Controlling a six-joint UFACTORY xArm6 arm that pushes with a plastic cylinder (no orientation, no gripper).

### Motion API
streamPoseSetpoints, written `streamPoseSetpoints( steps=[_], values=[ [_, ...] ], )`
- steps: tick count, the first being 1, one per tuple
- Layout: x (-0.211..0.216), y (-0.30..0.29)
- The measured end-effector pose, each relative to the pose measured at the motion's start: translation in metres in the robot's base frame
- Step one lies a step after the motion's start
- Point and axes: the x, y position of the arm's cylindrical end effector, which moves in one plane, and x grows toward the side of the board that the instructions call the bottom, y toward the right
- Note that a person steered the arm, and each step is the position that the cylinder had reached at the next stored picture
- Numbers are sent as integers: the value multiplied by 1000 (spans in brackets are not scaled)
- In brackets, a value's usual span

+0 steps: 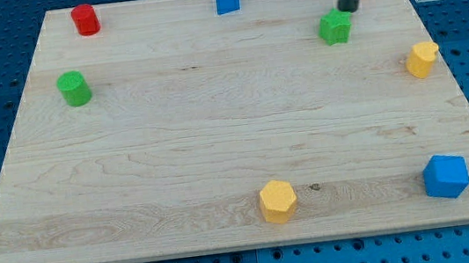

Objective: Slide the red star to the left

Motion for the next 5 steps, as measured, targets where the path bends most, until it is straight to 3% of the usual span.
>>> streamPoseSetpoints(
  steps=[2, 4, 5],
  values=[
    [-4, 93],
    [-60, 104],
    [-70, 81]
  ],
)
